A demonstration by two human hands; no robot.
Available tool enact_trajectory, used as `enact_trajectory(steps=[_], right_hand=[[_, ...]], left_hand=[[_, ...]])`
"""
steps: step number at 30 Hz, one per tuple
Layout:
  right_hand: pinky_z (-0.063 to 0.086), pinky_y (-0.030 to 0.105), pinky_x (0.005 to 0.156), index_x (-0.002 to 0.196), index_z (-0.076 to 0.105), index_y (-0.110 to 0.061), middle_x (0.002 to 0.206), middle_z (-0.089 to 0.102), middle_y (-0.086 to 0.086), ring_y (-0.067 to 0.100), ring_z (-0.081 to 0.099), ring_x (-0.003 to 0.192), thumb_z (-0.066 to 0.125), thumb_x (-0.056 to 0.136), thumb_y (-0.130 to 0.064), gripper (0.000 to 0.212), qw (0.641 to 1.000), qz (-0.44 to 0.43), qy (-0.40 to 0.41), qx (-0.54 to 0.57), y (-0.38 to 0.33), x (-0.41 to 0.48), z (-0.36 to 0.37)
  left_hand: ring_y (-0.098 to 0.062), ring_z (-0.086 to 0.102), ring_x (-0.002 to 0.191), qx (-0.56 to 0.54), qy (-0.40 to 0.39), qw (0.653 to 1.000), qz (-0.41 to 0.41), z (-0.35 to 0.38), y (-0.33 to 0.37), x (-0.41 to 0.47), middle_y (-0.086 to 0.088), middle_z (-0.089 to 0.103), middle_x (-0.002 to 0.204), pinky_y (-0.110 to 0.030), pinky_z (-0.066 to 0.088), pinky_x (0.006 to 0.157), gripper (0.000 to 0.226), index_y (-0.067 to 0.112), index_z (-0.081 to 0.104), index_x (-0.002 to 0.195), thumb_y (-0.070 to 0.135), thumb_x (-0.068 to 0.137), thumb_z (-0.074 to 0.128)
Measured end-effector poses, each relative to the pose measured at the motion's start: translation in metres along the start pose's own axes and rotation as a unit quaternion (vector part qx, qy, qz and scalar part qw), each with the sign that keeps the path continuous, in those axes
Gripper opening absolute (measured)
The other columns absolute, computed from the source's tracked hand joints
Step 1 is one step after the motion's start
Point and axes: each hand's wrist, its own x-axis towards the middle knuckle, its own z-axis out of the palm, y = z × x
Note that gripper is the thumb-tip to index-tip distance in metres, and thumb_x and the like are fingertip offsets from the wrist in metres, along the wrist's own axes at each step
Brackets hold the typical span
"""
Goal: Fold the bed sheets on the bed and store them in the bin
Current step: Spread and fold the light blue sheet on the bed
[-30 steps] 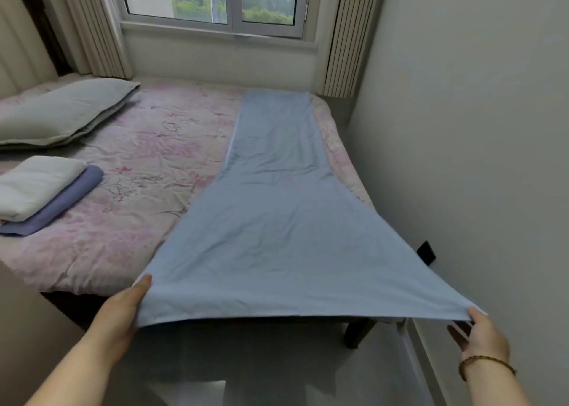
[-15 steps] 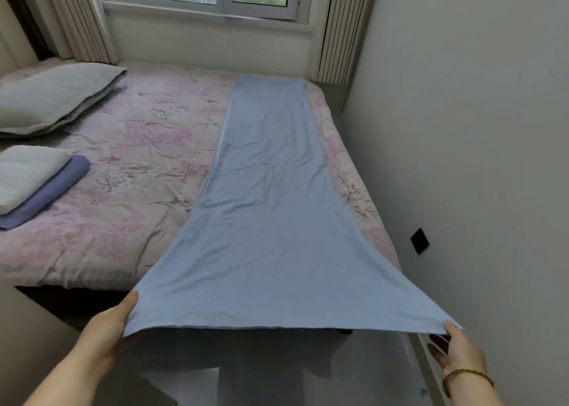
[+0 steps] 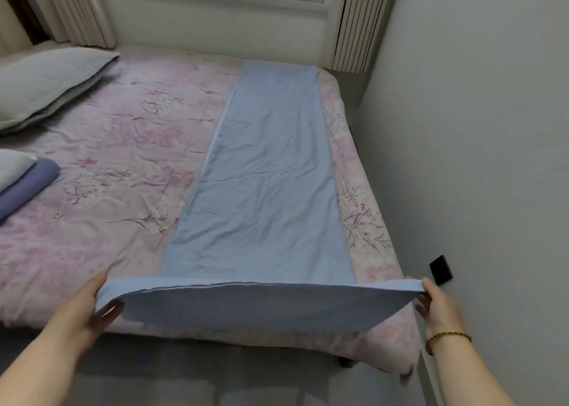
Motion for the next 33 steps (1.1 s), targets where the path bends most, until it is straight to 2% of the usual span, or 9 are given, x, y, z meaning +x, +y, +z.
enact_trajectory(steps=[3, 8, 11, 14, 16, 19, 22, 27, 33], right_hand=[[0.04, 0.02, 0.066, 0.081, 0.052, -0.016, 0.091, 0.051, 0.004, 0.009, 0.047, 0.073, 0.047, 0.095, -0.018, 0.015, 1.0, 0.008, -0.011, -0.017, -0.01, 0.03, 0.028], [0.039, 0.019, 0.064, 0.102, 0.048, -0.011, 0.077, 0.048, -0.002, 0.008, 0.046, 0.069, 0.044, 0.096, -0.016, 0.009, 0.999, -0.023, -0.022, -0.028, -0.02, 0.075, 0.08], [0.041, 0.017, 0.06, 0.093, 0.054, -0.013, 0.077, 0.051, -0.003, 0.008, 0.048, 0.069, 0.043, 0.097, -0.019, 0.013, 0.997, -0.044, -0.034, -0.046, -0.029, 0.1, 0.11], [0.044, 0.017, 0.057, 0.094, 0.057, -0.019, 0.089, 0.059, -0.003, 0.011, 0.053, 0.076, 0.044, 0.096, -0.025, 0.014, 0.99, -0.051, -0.102, -0.08, -0.025, 0.13, 0.14], [0.044, 0.023, 0.069, 0.12, 0.045, -0.023, 0.114, 0.051, -0.002, 0.016, 0.053, 0.088, 0.045, 0.095, -0.028, 0.025, 0.984, -0.018, -0.127, -0.121, -0.003, 0.149, 0.145], [0.043, 0.029, 0.079, 0.137, 0.033, -0.017, 0.128, 0.045, 0.001, 0.021, 0.052, 0.1, 0.049, 0.094, -0.025, 0.047, 0.972, 0.066, -0.115, -0.193, 0.046, 0.157, 0.124], [0.044, 0.025, 0.071, 0.118, 0.053, -0.005, 0.111, 0.056, 0.006, 0.02, 0.052, 0.094, 0.051, 0.093, -0.018, 0.028, 0.941, 0.092, -0.107, -0.308, 0.082, 0.146, 0.095], [0.046, 0.017, 0.062, 0.1, 0.058, -0.005, 0.092, 0.063, 0.009, 0.023, 0.053, 0.091, 0.055, 0.089, -0.003, 0.012, 0.953, 0.103, -0.084, -0.272, 0.104, 0.131, 0.058], [0.05, 0.009, 0.056, 0.098, 0.062, -0.011, 0.091, 0.065, 0.004, 0.01, 0.066, 0.073, 0.052, 0.088, 0.002, 0.019, 0.949, 0.15, -0.171, -0.221, 0.103, 0.127, 0.05]], left_hand=[[0.0, 0.051, 0.029, -0.001, 0.017, 1.0, 0.005, 0.021, 0.008, 0.016, 0.008, 0.053, 0.032, -0.014, 0.043, 0.032, 0.028, 0.018, 0.044, 0.073, 0.028, 0.099, 0.038], [0.0, 0.05, 0.029, -0.002, 0.032, 0.999, -0.001, 0.051, 0.025, 0.064, 0.008, 0.053, 0.032, -0.013, 0.043, 0.033, 0.026, 0.02, 0.045, 0.075, 0.03, 0.099, 0.038], [0.001, 0.053, 0.032, 0.008, 0.014, 1.0, 0.007, 0.079, 0.044, 0.103, 0.009, 0.055, 0.035, -0.014, 0.047, 0.038, 0.028, 0.022, 0.044, 0.077, 0.034, 0.1, 0.034], [0.002, 0.061, 0.047, 0.091, -0.032, 0.994, 0.046, 0.112, 0.055, 0.145, 0.009, 0.066, 0.061, -0.017, 0.047, 0.058, 0.033, 0.019, 0.051, 0.09, 0.034, 0.102, 0.024], [-0.004, 0.065, 0.089, 0.201, -0.061, 0.975, 0.076, 0.132, 0.047, 0.168, 0.003, 0.063, 0.105, -0.024, 0.042, 0.08, 0.037, 0.013, 0.051, 0.122, 0.03, 0.102, 0.024], [-0.028, 0.041, 0.13, 0.386, -0.066, 0.913, 0.112, 0.151, 0.011, 0.181, -0.012, 0.042, 0.143, -0.036, 0.032, 0.102, 0.042, 0.008, 0.039, 0.139, 0.019, 0.099, 0.041], [-0.032, 0.032, 0.136, 0.56, -0.125, 0.808, 0.133, 0.158, -0.039, 0.184, -0.02, 0.034, 0.146, -0.038, 0.024, 0.111, 0.049, 0.005, 0.038, 0.14, 0.014, 0.093, 0.052], [-0.021, 0.01, 0.145, 0.778, -0.16, 0.592, 0.135, 0.149, -0.095, 0.179, -0.006, 0.008, 0.157, -0.031, 0.017, 0.115, 0.063, 0.02, 0.016, 0.148, 0.041, 0.095, 0.042], [-0.022, 0.003, 0.145, 0.809, -0.143, 0.556, 0.124, 0.157, -0.101, 0.164, -0.004, 0.001, 0.158, -0.038, 0.012, 0.115, 0.063, 0.023, 0.008, 0.149, 0.044, 0.096, 0.036]])
